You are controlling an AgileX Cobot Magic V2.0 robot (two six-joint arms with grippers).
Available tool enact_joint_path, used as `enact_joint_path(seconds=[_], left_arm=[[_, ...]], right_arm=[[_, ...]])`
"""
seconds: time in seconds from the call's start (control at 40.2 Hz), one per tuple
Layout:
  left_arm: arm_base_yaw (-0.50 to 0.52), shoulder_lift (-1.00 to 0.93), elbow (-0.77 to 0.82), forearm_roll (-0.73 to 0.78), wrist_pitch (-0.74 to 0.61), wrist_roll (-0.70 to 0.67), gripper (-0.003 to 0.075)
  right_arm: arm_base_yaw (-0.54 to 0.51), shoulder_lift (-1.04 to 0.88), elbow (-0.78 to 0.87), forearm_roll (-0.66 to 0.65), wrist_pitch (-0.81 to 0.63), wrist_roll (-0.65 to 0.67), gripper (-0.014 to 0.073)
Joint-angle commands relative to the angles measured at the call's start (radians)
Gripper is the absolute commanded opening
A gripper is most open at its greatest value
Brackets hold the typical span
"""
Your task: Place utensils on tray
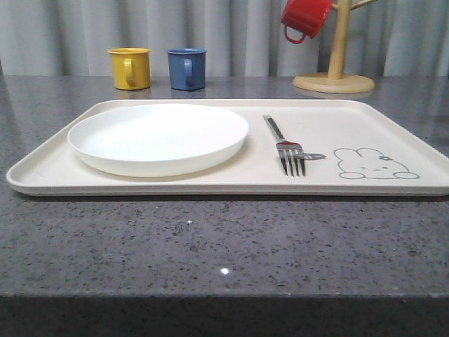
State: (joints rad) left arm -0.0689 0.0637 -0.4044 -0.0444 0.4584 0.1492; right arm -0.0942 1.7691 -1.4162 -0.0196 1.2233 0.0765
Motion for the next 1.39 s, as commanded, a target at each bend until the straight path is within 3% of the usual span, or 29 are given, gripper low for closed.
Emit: enact_joint_path(seconds=[0.0,0.473,0.995,1.368], left_arm=[[-0.005,0.013,-0.023,-0.010,-0.083,-0.002,-0.0018],[-0.005,0.013,-0.023,-0.010,-0.083,-0.002,-0.0018],[-0.005,0.013,-0.023,-0.010,-0.083,-0.002,-0.0018],[-0.005,0.013,-0.023,-0.010,-0.083,-0.002,-0.0018]], right_arm=[[-0.007,-0.043,-0.020,-0.002,0.036,-0.010,0.0000],[0.023,-0.207,-0.031,0.007,0.112,0.054,0.0004],[0.405,-0.183,-0.033,0.089,0.057,0.299,0.0004],[0.469,-0.061,-0.160,0.105,0.047,0.350,0.0004]])
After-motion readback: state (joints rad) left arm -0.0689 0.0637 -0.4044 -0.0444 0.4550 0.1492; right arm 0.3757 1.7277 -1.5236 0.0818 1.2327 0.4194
